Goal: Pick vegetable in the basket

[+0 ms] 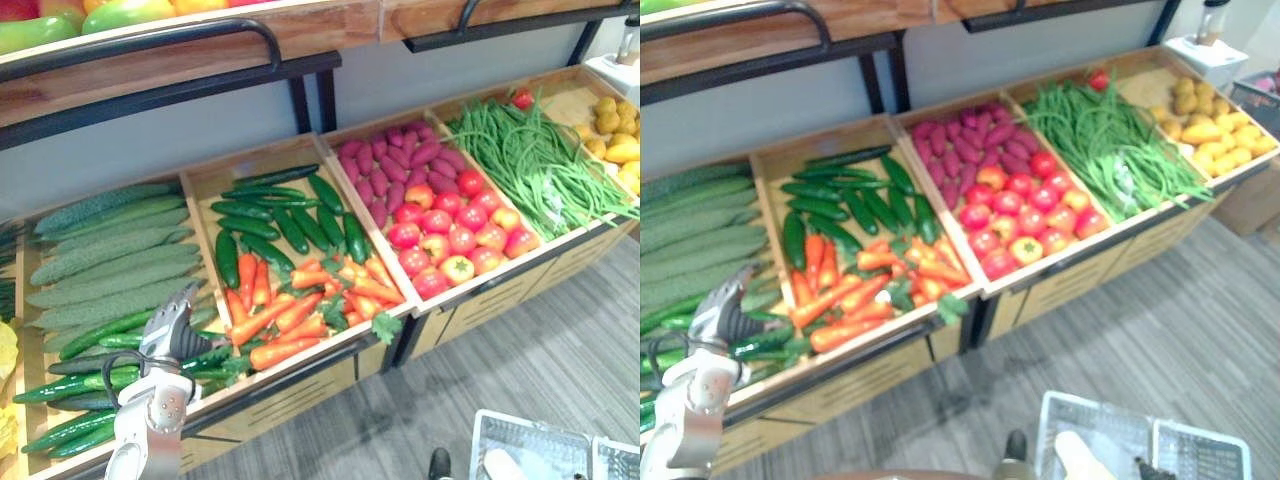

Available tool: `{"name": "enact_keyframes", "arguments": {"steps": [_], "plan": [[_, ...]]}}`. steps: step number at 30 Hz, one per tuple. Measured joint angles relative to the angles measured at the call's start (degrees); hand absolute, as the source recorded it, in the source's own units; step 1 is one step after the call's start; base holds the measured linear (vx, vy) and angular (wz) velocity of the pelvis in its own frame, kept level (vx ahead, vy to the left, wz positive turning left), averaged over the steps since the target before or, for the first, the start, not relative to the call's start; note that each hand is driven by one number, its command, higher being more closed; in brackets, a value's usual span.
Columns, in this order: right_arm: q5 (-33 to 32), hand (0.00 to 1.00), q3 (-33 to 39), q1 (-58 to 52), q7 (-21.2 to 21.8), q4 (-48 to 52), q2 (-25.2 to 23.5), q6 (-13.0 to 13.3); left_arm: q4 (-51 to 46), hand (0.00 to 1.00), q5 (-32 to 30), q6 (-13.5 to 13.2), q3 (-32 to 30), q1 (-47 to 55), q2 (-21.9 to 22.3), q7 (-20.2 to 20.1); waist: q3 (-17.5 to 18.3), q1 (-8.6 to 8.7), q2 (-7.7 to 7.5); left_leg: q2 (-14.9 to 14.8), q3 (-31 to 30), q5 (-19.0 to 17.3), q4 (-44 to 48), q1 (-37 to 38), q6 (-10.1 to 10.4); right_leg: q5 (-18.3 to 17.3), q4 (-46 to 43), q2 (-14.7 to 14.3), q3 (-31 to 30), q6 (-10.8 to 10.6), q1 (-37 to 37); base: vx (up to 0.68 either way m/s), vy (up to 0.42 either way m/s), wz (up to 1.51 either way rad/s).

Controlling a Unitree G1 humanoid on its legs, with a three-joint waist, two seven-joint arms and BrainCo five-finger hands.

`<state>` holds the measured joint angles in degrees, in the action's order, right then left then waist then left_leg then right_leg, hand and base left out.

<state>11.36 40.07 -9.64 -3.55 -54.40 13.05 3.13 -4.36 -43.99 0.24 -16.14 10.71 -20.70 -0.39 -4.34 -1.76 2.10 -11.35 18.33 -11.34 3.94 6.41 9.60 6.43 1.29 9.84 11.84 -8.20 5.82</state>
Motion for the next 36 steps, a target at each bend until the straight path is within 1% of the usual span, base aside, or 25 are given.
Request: {"name": "enact_keyframes", "arguments": {"steps": [5,9,14,18,21,29,33,36], "plan": [[0.0,1.0,-0.1,0.2,0.1,0.2,0.0,0.0,4.2,0.0,0.2,-0.5,0.1,-2.3,-2.6,0.0,0.0,0.07,0.09,0.1,0.2,0.0,-0.4,-0.2,0.0,0.1,0.0,0.0,-0.2,0.1,0.6,0.0,-0.009,-0.02],[0.0,1.0,-0.1,0.5,0.0,0.8,0.1,0.0,7.8,0.0,0.2,-1.0,0.9,-3.8,-4.3,0.0,-0.3,0.49,0.48,0.4,0.2,0.0,-0.9,-0.3,0.0,0.3,0.6,0.1,-0.4,-0.1,0.8,0.01,-0.005,-0.02],[0.0,1.0,-0.2,0.8,0.0,2.3,0.5,-0.1,11.6,0.0,0.2,-1.2,2.1,-5.4,-4.6,0.1,-0.8,1.35,1.32,0.7,0.3,0.0,-1.7,-0.5,0.0,0.4,1.3,0.3,-0.4,-0.2,1.3,0.03,-0.005,-0.01],[0.0,1.0,-0.7,1.8,-0.1,3.2,1.1,-0.1,15.3,0.0,0.2,-1.2,3.0,-7.3,-4.7,0.2,-1.3,1.51,1.88,0.9,1.4,0.0,-1.6,-1.8,0.0,0.6,1.3,0.2,-1.2,-0.4,3.2,0.02,-0.018,-0.09],[0.0,1.0,-0.7,1.8,-0.4,4.4,1.3,-0.1,16.0,0.0,0.2,-1.2,4.8,-8.6,-4.7,0.2,-1.6,1.67,2.43,1.0,1.6,0.0,-1.5,-1.9,0.0,0.6,1.3,0.3,-1.5,-0.4,3.6,0.04,-0.026,-0.09],[-0.1,1.0,-2.0,2.3,-1.1,4.7,1.7,0.0,16.3,0.0,0.2,-1.4,7.5,-9.6,-4.7,0.3,-2.1,1.74,2.68,1.2,1.9,0.0,0.1,-2.2,0.0,0.6,1.1,0.6,-2.7,-0.4,4.0,0.02,-0.036,-0.08],[-0.1,1.0,-1.9,2.3,-1.1,4.7,1.9,0.0,16.3,0.0,0.2,-2.5,9.6,-9.2,-4.6,0.2,-2.1,1.81,2.86,1.6,1.8,0.0,0.4,-2.0,0.0,0.6,0.7,1.1,-2.8,-0.4,3.9,-0.01,-0.026,-0.01],[0.0,1.0,-1.9,2.3,-1.1,4.7,1.9,0.0,16.3,0.0,0.2,-2.7,10.1,-8.4,-4.6,0.1,-2.1,1.83,2.86,1.9,1.8,0.0,0.5,-1.4,0.0,0.6,0.5,1.3,-2.9,-0.4,3.6,-0.01,-0.009,0.0]]}}
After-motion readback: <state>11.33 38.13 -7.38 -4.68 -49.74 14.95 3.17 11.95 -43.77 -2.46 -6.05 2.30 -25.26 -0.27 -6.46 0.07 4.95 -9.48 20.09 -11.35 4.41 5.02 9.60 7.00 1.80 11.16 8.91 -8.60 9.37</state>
